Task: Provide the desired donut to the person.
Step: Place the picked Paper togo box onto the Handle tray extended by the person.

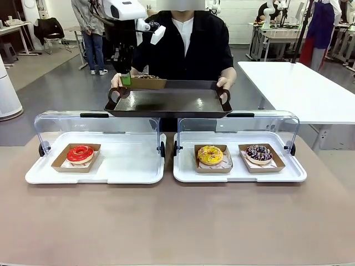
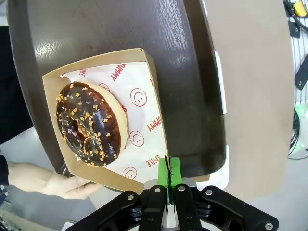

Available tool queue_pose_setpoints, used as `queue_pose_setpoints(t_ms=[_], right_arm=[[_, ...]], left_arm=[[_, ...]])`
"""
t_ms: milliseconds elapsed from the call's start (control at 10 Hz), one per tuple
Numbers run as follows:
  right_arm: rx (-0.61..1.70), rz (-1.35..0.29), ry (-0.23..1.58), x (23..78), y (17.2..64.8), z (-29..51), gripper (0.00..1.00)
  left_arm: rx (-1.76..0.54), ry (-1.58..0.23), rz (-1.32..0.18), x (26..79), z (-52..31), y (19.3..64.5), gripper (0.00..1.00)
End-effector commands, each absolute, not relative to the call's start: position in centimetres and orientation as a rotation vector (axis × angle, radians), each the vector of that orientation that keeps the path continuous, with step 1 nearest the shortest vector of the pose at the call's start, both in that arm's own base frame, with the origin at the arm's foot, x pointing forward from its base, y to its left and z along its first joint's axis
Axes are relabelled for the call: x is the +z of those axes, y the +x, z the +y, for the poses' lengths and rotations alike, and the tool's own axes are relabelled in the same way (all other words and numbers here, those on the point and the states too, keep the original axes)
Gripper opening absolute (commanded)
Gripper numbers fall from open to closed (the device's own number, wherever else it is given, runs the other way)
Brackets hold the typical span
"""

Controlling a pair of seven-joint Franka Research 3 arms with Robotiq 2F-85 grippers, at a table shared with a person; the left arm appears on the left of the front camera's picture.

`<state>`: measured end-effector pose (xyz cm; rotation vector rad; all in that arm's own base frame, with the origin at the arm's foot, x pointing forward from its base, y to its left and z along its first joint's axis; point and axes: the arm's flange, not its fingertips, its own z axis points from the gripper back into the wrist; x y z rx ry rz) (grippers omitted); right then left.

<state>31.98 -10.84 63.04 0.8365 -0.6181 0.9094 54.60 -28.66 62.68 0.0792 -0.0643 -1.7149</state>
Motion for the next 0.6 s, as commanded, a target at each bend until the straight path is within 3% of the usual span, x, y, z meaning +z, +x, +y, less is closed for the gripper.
queue_pose_setpoints(t_ms=[0, 500], right_arm=[[0.919, -0.633, 0.849, 63.1, 32.1, -10.8, 1.00], [0.919, -0.633, 0.849, 63.1, 32.1, -10.8, 1.00]], left_arm=[[-1.734, 0.104, -0.023, 63.5, -28.7, 56.7, 0.01], [-1.620, 0.033, -0.017, 60.9, -28.5, 58.9, 0.01]])
